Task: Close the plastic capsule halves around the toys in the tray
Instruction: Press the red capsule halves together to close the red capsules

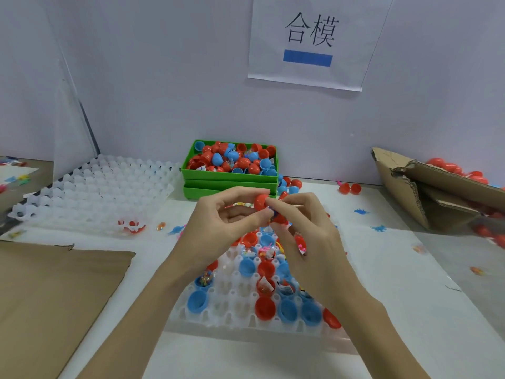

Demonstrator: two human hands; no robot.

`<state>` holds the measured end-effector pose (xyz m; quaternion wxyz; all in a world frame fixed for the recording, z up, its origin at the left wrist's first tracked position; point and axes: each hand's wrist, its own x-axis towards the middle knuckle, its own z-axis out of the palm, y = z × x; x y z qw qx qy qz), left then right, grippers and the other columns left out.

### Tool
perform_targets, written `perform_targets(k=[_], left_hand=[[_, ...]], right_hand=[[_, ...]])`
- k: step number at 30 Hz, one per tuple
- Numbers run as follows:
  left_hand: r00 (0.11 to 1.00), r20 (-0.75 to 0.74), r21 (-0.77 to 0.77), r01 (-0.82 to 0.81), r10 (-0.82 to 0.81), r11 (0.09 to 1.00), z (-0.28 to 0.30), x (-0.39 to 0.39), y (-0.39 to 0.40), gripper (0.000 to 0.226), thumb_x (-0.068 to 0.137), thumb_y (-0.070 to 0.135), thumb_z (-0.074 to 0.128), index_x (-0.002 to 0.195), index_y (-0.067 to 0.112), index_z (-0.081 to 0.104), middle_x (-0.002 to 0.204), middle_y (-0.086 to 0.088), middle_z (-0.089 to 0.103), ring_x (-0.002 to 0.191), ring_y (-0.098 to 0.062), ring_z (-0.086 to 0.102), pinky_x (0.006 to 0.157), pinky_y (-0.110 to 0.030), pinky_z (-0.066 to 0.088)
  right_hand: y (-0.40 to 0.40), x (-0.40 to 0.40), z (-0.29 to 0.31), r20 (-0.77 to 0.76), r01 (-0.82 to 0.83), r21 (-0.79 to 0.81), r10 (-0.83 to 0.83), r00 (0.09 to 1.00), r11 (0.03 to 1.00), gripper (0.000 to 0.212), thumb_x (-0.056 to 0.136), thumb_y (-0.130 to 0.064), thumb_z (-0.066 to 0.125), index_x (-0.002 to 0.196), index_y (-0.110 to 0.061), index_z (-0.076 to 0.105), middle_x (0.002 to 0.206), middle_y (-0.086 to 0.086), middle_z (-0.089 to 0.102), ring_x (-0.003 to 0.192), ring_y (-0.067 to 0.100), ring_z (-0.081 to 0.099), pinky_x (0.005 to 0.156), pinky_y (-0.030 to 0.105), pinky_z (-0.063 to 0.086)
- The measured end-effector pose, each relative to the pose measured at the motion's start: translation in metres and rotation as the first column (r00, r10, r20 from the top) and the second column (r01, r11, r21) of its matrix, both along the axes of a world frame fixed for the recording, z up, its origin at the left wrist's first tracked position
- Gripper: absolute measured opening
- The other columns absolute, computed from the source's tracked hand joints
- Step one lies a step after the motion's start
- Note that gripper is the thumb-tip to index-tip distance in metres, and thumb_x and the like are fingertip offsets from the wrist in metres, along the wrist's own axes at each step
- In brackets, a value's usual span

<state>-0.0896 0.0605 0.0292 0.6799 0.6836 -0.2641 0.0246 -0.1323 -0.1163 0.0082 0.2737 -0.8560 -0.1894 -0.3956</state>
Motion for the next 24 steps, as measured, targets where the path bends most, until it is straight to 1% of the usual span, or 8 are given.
perform_targets(k=[3,7,12,14,16,19,22,24], left_hand=[[1.000,0.007,-0.042,-0.017,0.018,0.999,-0.001,-0.001,-0.004,0.029,0.083,0.030,0.078,0.111,0.030,0.076,0.106,0.015,0.079,0.097,-0.006,0.076,0.075,-0.014,0.058],[1.000,-0.020,-0.062,-0.003,0.001,0.998,-0.001,0.001,-0.003,0.031,0.086,0.029,0.076,0.117,0.025,0.077,0.109,0.010,0.079,0.099,-0.010,0.077,0.077,-0.017,0.059],[1.000,-0.020,-0.045,-0.007,0.006,0.999,-0.002,0.002,-0.001,0.027,0.091,0.020,0.077,0.118,0.023,0.077,0.107,0.007,0.080,0.096,-0.013,0.078,0.079,-0.018,0.059],[1.000,0.020,0.005,0.015,-0.015,1.000,-0.002,0.001,0.001,0.033,0.090,0.018,0.079,0.122,0.024,0.075,0.107,0.007,0.080,0.100,-0.012,0.077,0.083,-0.018,0.059],[0.998,0.052,0.030,0.031,-0.032,0.999,-0.001,0.000,0.002,0.038,0.087,0.013,0.081,0.124,0.023,0.074,0.106,0.007,0.081,0.101,-0.011,0.077,0.085,-0.018,0.058],[0.994,0.107,0.037,0.010,-0.014,0.999,-0.001,-0.001,0.001,0.036,0.086,0.009,0.082,0.120,0.020,0.075,0.103,0.008,0.081,0.098,-0.011,0.077,0.084,-0.017,0.058],[0.990,0.139,0.031,-0.005,0.001,1.000,-0.002,-0.002,-0.001,0.031,0.088,0.011,0.080,0.116,0.023,0.074,0.103,0.010,0.080,0.097,-0.009,0.077,0.083,-0.015,0.058],[0.991,0.131,0.018,0.000,-0.003,1.000,-0.003,-0.003,-0.003,0.029,0.090,0.011,0.078,0.117,0.024,0.073,0.105,0.010,0.080,0.099,-0.009,0.076,0.084,-0.015,0.057]], right_hand=[[-0.002,0.000,0.001,0.051,0.006,-0.047,-0.004,0.999,0.999,0.049,0.082,0.001,0.081,0.129,-0.006,0.068,0.116,0.017,0.064,0.098,0.007,0.056,0.091,-0.003,0.040],[-0.005,-0.002,0.005,0.073,-0.024,-0.026,0.026,0.997,0.999,0.049,0.081,-0.003,0.082,0.129,-0.006,0.069,0.114,0.014,0.067,0.095,0.011,0.063,0.089,0.006,0.048],[0.001,-0.004,0.009,-0.052,-0.073,0.264,0.090,0.995,0.962,0.041,0.086,-0.021,0.078,0.122,-0.011,0.061,0.104,-0.015,0.065,0.093,-0.006,0.066,0.077,0.005,0.052],[0.001,-0.005,0.008,-0.088,-0.066,0.314,0.099,0.991,0.947,0.035,0.087,-0.023,0.076,0.119,-0.013,0.065,0.105,-0.014,0.067,0.096,-0.001,0.067,0.078,0.009,0.054],[0.000,-0.005,0.007,-0.111,-0.072,0.351,0.118,0.987,0.933,0.032,0.090,-0.017,0.076,0.120,-0.014,0.066,0.109,-0.009,0.069,0.099,0.004,0.068,0.079,0.013,0.055],[0.000,-0.005,0.008,-0.148,-0.119,0.467,0.211,0.966,0.876,0.028,0.093,-0.015,0.072,0.121,-0.015,0.068,0.111,-0.006,0.071,0.100,0.012,0.069,0.078,0.017,0.057],[0.002,-0.005,0.010,-0.160,-0.157,0.578,0.300,0.940,0.800,0.028,0.093,-0.022,0.070,0.121,-0.017,0.069,0.108,-0.012,0.072,0.103,0.015,0.070,0.079,0.018,0.057],[0.003,-0.006,0.011,-0.160,-0.167,0.588,0.316,0.935,0.792,0.026,0.093,-0.021,0.071,0.119,-0.019,0.069,0.108,-0.014,0.072,0.104,0.014,0.070,0.080,0.019,0.058]])
